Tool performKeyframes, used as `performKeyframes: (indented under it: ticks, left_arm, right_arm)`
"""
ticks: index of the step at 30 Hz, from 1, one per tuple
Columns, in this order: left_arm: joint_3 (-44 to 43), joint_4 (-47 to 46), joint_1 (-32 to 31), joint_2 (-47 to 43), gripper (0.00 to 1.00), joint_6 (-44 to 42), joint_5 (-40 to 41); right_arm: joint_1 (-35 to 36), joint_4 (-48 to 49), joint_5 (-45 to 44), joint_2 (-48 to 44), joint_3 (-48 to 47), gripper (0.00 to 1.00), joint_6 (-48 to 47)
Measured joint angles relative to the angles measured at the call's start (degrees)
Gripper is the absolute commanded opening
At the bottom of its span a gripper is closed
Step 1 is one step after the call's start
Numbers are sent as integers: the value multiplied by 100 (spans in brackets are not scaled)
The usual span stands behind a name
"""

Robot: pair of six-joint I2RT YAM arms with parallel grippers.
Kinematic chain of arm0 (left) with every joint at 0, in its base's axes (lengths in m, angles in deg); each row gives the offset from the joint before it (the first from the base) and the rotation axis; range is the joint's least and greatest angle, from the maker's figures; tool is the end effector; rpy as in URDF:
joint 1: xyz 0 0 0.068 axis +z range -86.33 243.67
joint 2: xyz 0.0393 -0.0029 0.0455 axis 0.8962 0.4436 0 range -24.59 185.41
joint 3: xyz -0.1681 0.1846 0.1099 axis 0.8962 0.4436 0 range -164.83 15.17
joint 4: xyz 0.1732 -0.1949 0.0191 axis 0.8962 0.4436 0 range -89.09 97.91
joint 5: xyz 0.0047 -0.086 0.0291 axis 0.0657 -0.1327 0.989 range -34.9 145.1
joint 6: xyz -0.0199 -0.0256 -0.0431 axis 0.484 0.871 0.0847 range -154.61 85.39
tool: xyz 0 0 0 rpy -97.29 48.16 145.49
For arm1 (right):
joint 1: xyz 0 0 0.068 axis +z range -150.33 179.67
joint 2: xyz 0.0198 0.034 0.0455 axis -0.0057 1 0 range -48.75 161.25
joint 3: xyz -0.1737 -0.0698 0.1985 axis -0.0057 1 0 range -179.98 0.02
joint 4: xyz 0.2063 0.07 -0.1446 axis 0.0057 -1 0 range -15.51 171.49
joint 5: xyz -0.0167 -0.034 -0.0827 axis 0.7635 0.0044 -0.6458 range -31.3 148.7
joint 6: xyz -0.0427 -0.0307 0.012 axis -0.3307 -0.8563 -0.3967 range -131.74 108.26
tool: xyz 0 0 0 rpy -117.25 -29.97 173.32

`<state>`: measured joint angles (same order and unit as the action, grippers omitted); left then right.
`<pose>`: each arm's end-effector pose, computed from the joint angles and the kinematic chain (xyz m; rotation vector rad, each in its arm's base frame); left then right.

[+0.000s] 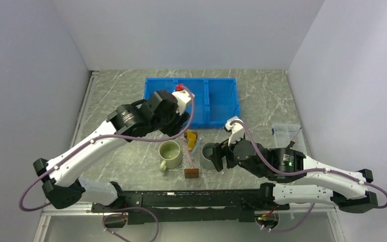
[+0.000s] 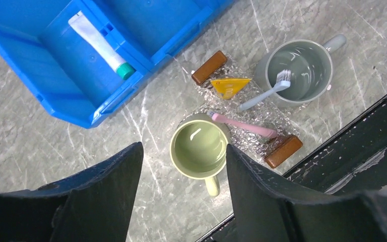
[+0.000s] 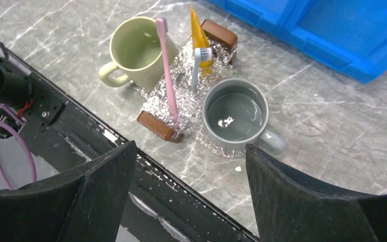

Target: Prepare toiletry sets of a toothbrush and toothpaste on the tray

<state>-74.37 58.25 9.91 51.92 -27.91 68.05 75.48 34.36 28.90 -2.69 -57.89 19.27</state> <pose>0.1610 -0.2061 0.4080 0.8288 2.1828 -0.2659 0.0539 0.1411 0.3520 -0.5390 2.0752 0.5454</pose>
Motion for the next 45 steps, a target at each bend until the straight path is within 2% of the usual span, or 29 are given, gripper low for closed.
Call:
performKeyframes:
  ticks: [13,14,17,22,28,38,41,45]
  left_arm:
    - [1169,-308,17,-1176,86,61,420]
    - [1241,-319,17,-1270,97,68,450]
    - [1526,-463,17,-1709,99,133,568]
    - [1926,-723,17,-2553,100,170,787]
    - [2369,-898,17,-3285,99,205,1134]
    - [3246,-1123,17,-4245,99,376,1829]
    - [3405,-1200,17,-4472,99,396,2006]
    - [3528,-1322,17,-4734,99,424,2168]
  right_arm:
    - [-35,24,-984,57,-129,93,-103]
    - [-52,33,-1093,57,-129,94,-105]
    - [-212,68,-1316,50,-129,95,-162]
    - [-1069,299,-1283,52,-127,95,-444]
    - [-2420,820,-800,315,-94,100,-903]
    - [-4511,1495,181,938,348,100,-1167]
    - [-4789,1615,184,986,358,100,-1165]
    - [-4809,1687,-20,933,367,100,-1023]
